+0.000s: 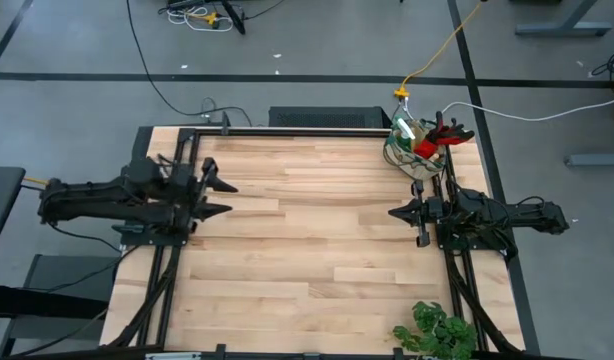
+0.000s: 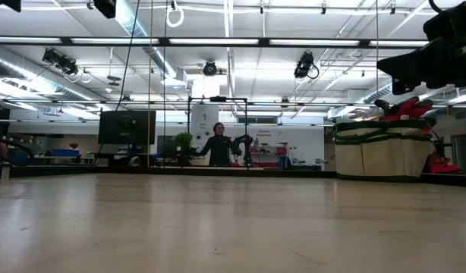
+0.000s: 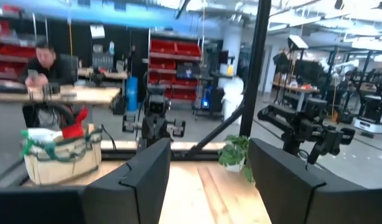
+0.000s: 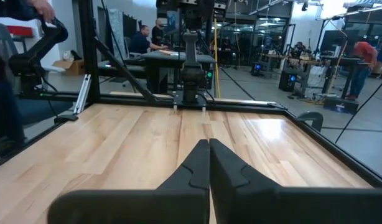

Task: Pick & Place Garden tools in Gardening bag
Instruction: Return to Home Position

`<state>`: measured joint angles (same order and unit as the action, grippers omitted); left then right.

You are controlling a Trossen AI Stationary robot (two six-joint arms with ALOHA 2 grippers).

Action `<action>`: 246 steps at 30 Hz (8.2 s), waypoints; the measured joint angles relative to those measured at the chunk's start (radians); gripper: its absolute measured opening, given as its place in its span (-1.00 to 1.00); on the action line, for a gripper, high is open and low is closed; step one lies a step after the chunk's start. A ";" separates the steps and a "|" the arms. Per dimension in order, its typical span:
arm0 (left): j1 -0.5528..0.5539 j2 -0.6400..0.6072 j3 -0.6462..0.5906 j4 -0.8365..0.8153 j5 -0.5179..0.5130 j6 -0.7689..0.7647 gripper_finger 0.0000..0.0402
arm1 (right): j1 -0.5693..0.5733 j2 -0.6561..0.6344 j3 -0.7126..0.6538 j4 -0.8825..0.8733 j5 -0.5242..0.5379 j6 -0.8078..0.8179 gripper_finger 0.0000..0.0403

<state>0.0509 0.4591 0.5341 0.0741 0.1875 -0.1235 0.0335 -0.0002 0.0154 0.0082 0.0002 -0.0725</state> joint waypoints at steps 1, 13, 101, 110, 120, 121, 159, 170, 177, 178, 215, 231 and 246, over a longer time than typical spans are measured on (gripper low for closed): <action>0.000 -0.023 -0.012 0.007 0.000 0.004 0.11 | 0.000 0.000 0.000 0.000 0.000 0.000 -0.99; 0.000 -0.274 -0.196 0.083 0.000 -0.002 0.11 | 0.000 0.000 0.000 0.000 0.000 0.000 -0.99; -0.023 -0.458 -0.526 -0.040 -0.060 0.094 0.11 | 0.000 0.000 0.000 0.000 0.000 0.000 -0.99; -0.023 -0.458 -0.526 -0.040 -0.060 0.090 0.11 | 0.000 0.000 0.000 0.000 0.000 0.000 -0.99; -0.022 -0.458 -0.527 -0.004 -0.057 0.088 0.11 | 0.000 0.000 0.000 0.000 0.000 0.000 -0.99; -0.022 -0.457 -0.527 -0.003 -0.057 0.089 0.11 | 0.000 0.000 0.000 0.000 0.000 0.000 -0.99; -0.022 -0.458 -0.527 0.010 -0.061 0.084 0.11 | 0.000 0.000 0.000 0.000 0.000 0.000 -0.99; -0.022 -0.458 -0.527 0.010 -0.061 0.083 0.11 | 0.000 0.000 0.000 0.000 0.000 0.000 -0.99; -0.023 -0.458 -0.527 0.010 -0.055 0.083 0.11 | 0.000 0.000 0.000 0.000 0.000 0.000 -0.99; -0.022 -0.458 -0.527 0.010 -0.054 0.083 0.11 | 0.000 0.000 0.000 0.000 0.000 0.000 -0.99; -0.022 -0.458 -0.527 -0.029 -0.153 0.147 -0.30 | 0.000 0.000 0.000 0.000 0.000 0.000 -0.99; -0.022 -0.458 -0.527 -0.032 -0.168 0.145 -0.70 | 0.000 0.000 0.000 0.000 0.000 0.000 -0.99; -0.022 -0.458 -0.527 -0.033 -0.169 0.144 -0.89 | 0.000 0.000 0.000 0.000 0.000 0.000 -0.99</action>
<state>0.0288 0.0010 0.0067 0.0410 0.0189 0.0208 0.0338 -0.0002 0.0154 0.0082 0.0002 -0.0727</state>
